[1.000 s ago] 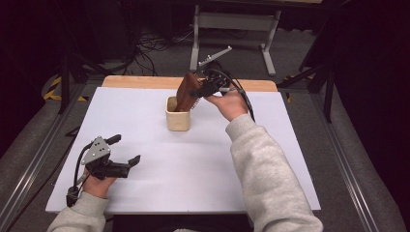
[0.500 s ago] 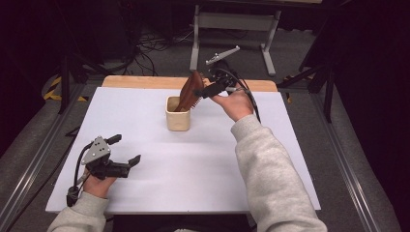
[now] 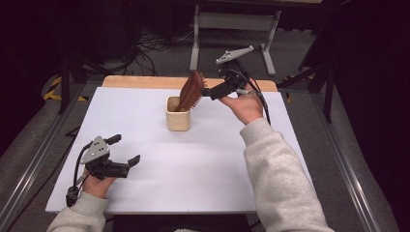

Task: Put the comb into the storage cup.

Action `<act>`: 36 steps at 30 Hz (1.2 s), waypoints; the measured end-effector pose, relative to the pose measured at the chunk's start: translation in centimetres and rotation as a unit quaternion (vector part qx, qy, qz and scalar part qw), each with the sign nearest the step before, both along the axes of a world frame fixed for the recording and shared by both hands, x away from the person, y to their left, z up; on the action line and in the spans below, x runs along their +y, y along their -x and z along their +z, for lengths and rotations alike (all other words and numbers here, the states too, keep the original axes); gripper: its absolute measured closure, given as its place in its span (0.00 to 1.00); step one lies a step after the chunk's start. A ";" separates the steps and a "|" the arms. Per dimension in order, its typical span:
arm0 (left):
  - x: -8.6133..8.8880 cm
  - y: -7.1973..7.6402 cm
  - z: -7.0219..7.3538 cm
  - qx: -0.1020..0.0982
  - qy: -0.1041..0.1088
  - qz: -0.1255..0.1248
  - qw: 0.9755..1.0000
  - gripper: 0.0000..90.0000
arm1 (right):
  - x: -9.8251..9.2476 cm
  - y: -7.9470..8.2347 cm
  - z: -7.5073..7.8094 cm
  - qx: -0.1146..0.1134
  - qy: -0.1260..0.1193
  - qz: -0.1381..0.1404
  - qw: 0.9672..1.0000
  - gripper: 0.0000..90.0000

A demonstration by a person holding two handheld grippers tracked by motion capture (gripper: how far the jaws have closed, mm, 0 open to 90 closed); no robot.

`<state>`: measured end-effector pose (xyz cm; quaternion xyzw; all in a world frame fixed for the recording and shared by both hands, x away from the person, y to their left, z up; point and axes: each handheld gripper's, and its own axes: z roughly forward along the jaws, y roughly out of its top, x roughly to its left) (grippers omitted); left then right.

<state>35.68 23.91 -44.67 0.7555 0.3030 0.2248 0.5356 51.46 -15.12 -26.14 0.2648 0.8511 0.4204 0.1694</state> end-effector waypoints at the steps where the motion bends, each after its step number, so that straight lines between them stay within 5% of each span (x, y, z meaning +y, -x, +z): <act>1: 0.0 0.0 0.0 0.001 0.002 0.000 1.000 0.00 | -0.5 0.5 0.3 -0.007 -0.006 0.002 1.000 0.00; 18: 1.0 0.2 0.5 0.005 0.016 -0.007 1.000 0.00 | -3.9 4.4 0.9 -0.043 -0.034 0.018 0.998 0.00; 36: 1.9 0.4 0.7 0.001 0.028 -0.006 1.000 0.00 | -7.3 9.1 -1.6 -0.065 -0.064 0.030 0.995 0.00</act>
